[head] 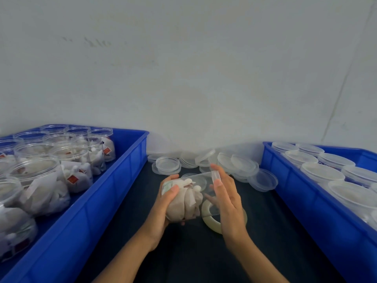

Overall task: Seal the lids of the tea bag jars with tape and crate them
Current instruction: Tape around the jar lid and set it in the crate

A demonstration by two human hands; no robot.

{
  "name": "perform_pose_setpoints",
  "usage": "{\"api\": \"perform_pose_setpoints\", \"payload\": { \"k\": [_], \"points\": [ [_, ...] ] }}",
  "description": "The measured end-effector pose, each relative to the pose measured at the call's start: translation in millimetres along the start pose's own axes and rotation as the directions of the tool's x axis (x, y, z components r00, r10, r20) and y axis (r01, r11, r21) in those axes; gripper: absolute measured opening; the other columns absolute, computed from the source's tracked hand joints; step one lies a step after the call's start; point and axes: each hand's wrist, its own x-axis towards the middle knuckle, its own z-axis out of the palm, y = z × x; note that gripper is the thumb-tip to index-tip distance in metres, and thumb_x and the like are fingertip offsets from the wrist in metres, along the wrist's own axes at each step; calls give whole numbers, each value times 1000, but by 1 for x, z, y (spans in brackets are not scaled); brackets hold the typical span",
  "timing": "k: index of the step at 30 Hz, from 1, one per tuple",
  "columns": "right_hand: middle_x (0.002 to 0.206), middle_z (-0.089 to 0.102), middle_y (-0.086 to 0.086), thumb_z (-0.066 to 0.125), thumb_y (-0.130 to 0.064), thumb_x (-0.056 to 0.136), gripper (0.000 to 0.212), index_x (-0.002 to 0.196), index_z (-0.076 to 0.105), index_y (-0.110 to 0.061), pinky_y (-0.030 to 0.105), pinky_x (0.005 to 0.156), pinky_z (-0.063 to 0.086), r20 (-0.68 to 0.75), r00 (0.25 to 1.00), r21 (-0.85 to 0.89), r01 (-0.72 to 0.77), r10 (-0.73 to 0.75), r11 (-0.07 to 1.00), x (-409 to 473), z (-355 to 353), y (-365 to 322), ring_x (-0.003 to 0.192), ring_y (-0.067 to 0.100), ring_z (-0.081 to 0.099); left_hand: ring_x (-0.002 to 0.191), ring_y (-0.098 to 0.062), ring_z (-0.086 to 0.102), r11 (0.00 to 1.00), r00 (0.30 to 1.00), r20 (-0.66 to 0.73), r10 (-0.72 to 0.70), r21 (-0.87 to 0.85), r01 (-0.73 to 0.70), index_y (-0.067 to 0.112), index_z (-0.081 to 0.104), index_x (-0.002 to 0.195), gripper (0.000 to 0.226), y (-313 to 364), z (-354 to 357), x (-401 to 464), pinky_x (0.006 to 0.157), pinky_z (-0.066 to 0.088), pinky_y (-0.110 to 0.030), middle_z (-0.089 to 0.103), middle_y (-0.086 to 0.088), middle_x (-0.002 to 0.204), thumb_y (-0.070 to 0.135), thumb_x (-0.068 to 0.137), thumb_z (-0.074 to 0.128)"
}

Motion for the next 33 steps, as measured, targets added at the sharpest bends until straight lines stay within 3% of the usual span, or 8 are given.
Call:
{"api": "perform_pose_setpoints", "payload": {
  "k": [5, 12, 16, 19, 23, 28, 31, 33],
  "points": [
    [133, 49, -4, 49, -43, 92, 39, 129, 57, -34, 37, 99, 46, 115, 966, -129, 248, -233, 960, -4, -4, -2, 125, 20, 49, 60, -24, 62, 982, 980, 99, -174, -59, 180, 23, 71, 107, 57, 6, -8, -2, 42, 39, -24, 69, -18, 87, 68, 80, 49],
    [137, 49, 3, 47, -34, 90, 50, 136, 53, -18, 48, 104, 41, 296, 891, -234, 416, -343, 879, 0, -19, -1, 129, 30, 46, 64, -24, 60, 856, 804, 370, -466, -43, 516, 17, 72, 111, 64, 10, -25, 3, 38, 40, -19, 66, -17, 91, 68, 85, 42],
    [146, 37, -11, 43, -40, 92, 59, 149, 33, -30, 30, 112, 33, 266, 930, -217, 313, -253, 924, -1, -16, 0, 139, 13, 35, 66, -24, 60, 909, 879, 270, -394, -29, 416, 19, 76, 101, 62, 9, -24, 7, 51, 48, -26, 67, -18, 89, 69, 77, 49],
    [150, 25, -27, 48, -66, 79, 77, 148, 17, -50, 44, 113, 36, 161, 987, -166, 45, -18, 985, -2, -10, -1, 140, -1, 28, 73, -21, 64, 968, 954, 176, -244, -17, 251, 32, 73, 107, 48, 7, -21, 7, 61, 49, -28, 71, -16, 97, 63, 86, 43],
    [142, 47, 5, 56, -72, 69, 84, 142, 37, -34, 54, 107, 40, 106, 985, -124, -124, 137, 985, 0, -5, 0, 131, 25, 46, 76, -18, 66, 985, 978, 113, -173, -3, 174, 36, 69, 112, 44, 4, -17, 5, 59, 47, -26, 73, -11, 102, 62, 89, 42],
    [136, 45, -20, 58, -58, 79, 61, 137, 42, -49, 35, 103, 44, 204, 979, -171, 50, -14, 984, -3, -13, 3, 128, 4, 45, 62, -23, 59, 964, 957, 130, -261, -12, 265, 27, 74, 103, 55, 7, -21, 5, 43, 37, -23, 66, -20, 86, 69, 82, 45],
    [137, 43, -9, 52, -46, 86, 57, 142, 41, -40, 14, 102, 35, 291, 946, -207, 212, -147, 955, -4, -17, -2, 131, 7, 41, 60, -24, 59, 921, 903, 217, -370, -38, 387, 16, 73, 105, 65, 5, -23, 6, 36, 35, -20, 66, -20, 86, 70, 81, 46],
    [138, 42, 0, 50, -41, 88, 57, 143, 43, -31, 18, 104, 34, 343, 921, -209, 266, -184, 941, -3, -18, -6, 132, 18, 41, 60, -23, 59, 859, 823, 323, -468, -52, 509, 10, 73, 104, 69, 6, -26, 7, 33, 36, -17, 65, -18, 88, 70, 81, 47]
  ]
}}
